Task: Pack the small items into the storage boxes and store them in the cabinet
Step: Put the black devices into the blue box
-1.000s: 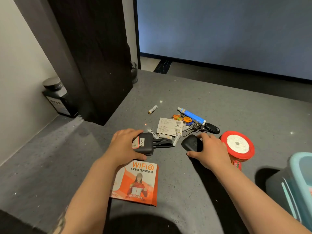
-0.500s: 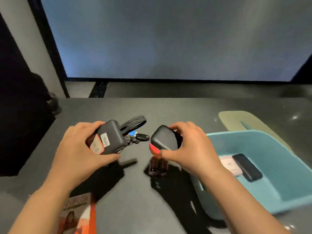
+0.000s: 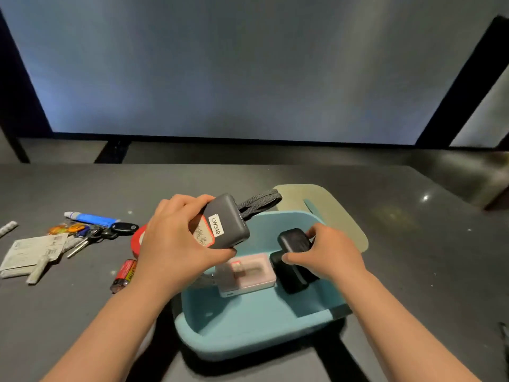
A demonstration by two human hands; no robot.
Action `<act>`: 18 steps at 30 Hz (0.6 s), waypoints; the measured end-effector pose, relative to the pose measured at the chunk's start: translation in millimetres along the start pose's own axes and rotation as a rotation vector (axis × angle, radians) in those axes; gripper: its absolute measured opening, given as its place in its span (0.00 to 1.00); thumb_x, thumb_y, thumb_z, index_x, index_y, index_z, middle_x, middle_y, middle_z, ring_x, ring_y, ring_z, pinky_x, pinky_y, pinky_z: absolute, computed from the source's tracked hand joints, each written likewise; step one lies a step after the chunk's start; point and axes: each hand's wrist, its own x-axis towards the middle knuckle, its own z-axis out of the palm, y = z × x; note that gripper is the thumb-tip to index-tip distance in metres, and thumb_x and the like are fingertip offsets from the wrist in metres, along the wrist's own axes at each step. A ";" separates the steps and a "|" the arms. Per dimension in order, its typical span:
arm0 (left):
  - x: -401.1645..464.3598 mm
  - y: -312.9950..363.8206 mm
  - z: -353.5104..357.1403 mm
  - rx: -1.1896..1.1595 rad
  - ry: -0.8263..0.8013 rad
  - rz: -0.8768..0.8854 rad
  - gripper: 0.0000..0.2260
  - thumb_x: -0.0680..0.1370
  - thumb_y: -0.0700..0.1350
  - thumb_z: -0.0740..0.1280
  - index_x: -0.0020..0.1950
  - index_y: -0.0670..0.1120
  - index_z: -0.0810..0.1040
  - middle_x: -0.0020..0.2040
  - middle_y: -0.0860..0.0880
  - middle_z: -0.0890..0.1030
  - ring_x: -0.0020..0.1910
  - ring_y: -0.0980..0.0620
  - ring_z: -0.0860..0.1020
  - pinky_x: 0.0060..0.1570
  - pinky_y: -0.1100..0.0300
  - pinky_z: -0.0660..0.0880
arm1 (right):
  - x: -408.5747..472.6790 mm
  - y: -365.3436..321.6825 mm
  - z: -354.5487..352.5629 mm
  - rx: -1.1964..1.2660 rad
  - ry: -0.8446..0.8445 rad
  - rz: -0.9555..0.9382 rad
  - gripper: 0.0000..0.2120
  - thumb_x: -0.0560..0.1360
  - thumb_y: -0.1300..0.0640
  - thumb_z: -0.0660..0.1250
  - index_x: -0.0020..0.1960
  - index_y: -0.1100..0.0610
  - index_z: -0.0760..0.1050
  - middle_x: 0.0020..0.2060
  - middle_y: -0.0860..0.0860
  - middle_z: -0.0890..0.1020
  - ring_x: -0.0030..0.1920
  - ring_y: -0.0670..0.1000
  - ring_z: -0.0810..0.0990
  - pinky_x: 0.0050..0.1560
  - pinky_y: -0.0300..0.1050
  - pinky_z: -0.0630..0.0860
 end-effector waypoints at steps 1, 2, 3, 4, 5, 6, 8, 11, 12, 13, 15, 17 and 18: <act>0.6 6.5 9.7 0.006 -0.014 -0.006 0.34 0.53 0.59 0.76 0.58 0.62 0.73 0.46 0.62 0.72 0.48 0.57 0.67 0.45 0.59 0.68 | 9.4 2.0 3.2 -0.051 -0.015 -0.025 0.25 0.58 0.34 0.73 0.42 0.52 0.72 0.36 0.47 0.78 0.37 0.49 0.77 0.29 0.42 0.68; 1.7 11.2 17.9 0.016 -0.024 -0.011 0.35 0.53 0.59 0.77 0.59 0.61 0.73 0.46 0.62 0.72 0.48 0.57 0.67 0.46 0.59 0.68 | 18.8 2.5 6.8 -0.091 -0.027 -0.052 0.25 0.58 0.34 0.72 0.40 0.52 0.71 0.34 0.47 0.77 0.35 0.49 0.75 0.27 0.41 0.66; 3.2 15.0 24.5 0.029 -0.032 -0.018 0.35 0.53 0.58 0.78 0.59 0.60 0.74 0.46 0.62 0.72 0.48 0.58 0.67 0.46 0.59 0.68 | 27.3 1.7 10.6 -0.120 -0.041 -0.078 0.25 0.58 0.34 0.72 0.39 0.52 0.69 0.33 0.47 0.76 0.34 0.49 0.74 0.26 0.41 0.63; 5.1 18.0 29.4 0.040 -0.041 -0.023 0.35 0.54 0.58 0.78 0.60 0.60 0.74 0.46 0.62 0.71 0.48 0.58 0.67 0.46 0.59 0.68 | 34.2 0.3 14.8 -0.149 -0.062 -0.103 0.25 0.59 0.34 0.73 0.37 0.52 0.67 0.33 0.47 0.75 0.33 0.49 0.73 0.26 0.41 0.61; 7.1 20.7 32.9 0.048 -0.054 -0.026 0.35 0.54 0.58 0.78 0.60 0.60 0.74 0.46 0.62 0.71 0.47 0.57 0.67 0.46 0.59 0.68 | 39.6 -1.8 19.0 -0.185 -0.097 -0.125 0.25 0.60 0.35 0.73 0.37 0.52 0.66 0.33 0.47 0.74 0.33 0.50 0.72 0.25 0.41 0.60; 8.5 23.2 36.0 0.054 -0.070 -0.029 0.35 0.54 0.58 0.78 0.60 0.59 0.74 0.46 0.62 0.71 0.47 0.57 0.67 0.46 0.59 0.68 | 44.0 -3.5 23.5 -0.223 -0.140 -0.147 0.25 0.60 0.35 0.73 0.36 0.52 0.65 0.33 0.47 0.74 0.34 0.50 0.72 0.25 0.41 0.60; 9.5 26.5 41.2 0.054 -0.097 -0.032 0.34 0.54 0.60 0.76 0.59 0.60 0.73 0.46 0.62 0.71 0.47 0.58 0.67 0.46 0.59 0.69 | 50.5 -4.9 32.9 -0.259 -0.221 -0.170 0.23 0.61 0.37 0.73 0.35 0.52 0.65 0.33 0.47 0.72 0.36 0.51 0.73 0.26 0.41 0.61; 10.8 27.0 45.7 0.025 -0.124 -0.025 0.33 0.54 0.62 0.74 0.58 0.62 0.72 0.47 0.62 0.72 0.48 0.59 0.69 0.47 0.58 0.71 | 59.1 -2.0 46.1 -0.252 -0.285 -0.152 0.19 0.63 0.43 0.72 0.35 0.51 0.64 0.33 0.46 0.70 0.39 0.52 0.73 0.29 0.40 0.63; 11.2 26.3 46.7 0.019 -0.145 -0.017 0.33 0.54 0.63 0.73 0.58 0.62 0.72 0.47 0.62 0.73 0.49 0.59 0.70 0.47 0.59 0.71 | 60.3 -0.4 49.7 -0.246 -0.313 -0.138 0.19 0.64 0.44 0.73 0.35 0.51 0.64 0.33 0.46 0.70 0.39 0.52 0.73 0.31 0.40 0.65; 11.7 25.7 47.6 0.010 -0.165 -0.007 0.33 0.54 0.63 0.73 0.58 0.61 0.72 0.48 0.61 0.73 0.50 0.59 0.70 0.48 0.59 0.71 | 60.9 0.9 52.0 -0.236 -0.344 -0.123 0.18 0.64 0.44 0.73 0.35 0.51 0.64 0.33 0.47 0.71 0.40 0.52 0.74 0.32 0.40 0.66; 12.6 25.0 48.7 -0.013 -0.198 0.018 0.32 0.55 0.63 0.72 0.59 0.61 0.73 0.49 0.61 0.73 0.51 0.58 0.71 0.49 0.62 0.70 | 61.4 2.9 54.4 -0.218 -0.389 -0.100 0.19 0.64 0.43 0.73 0.36 0.52 0.66 0.35 0.48 0.73 0.41 0.53 0.75 0.34 0.40 0.67; 12.3 23.3 49.3 -0.035 -0.212 0.035 0.31 0.56 0.61 0.74 0.58 0.60 0.73 0.49 0.61 0.74 0.51 0.59 0.71 0.48 0.64 0.70 | 59.6 1.7 49.5 -0.229 -0.426 -0.088 0.20 0.65 0.41 0.73 0.36 0.52 0.66 0.37 0.48 0.74 0.43 0.53 0.75 0.38 0.41 0.69; 12.1 21.3 48.5 -0.058 -0.221 0.041 0.31 0.57 0.60 0.75 0.59 0.60 0.73 0.50 0.61 0.74 0.51 0.60 0.72 0.49 0.63 0.70 | 58.7 1.8 44.9 -0.243 -0.430 -0.096 0.19 0.67 0.40 0.71 0.38 0.52 0.67 0.39 0.48 0.75 0.44 0.54 0.75 0.40 0.42 0.70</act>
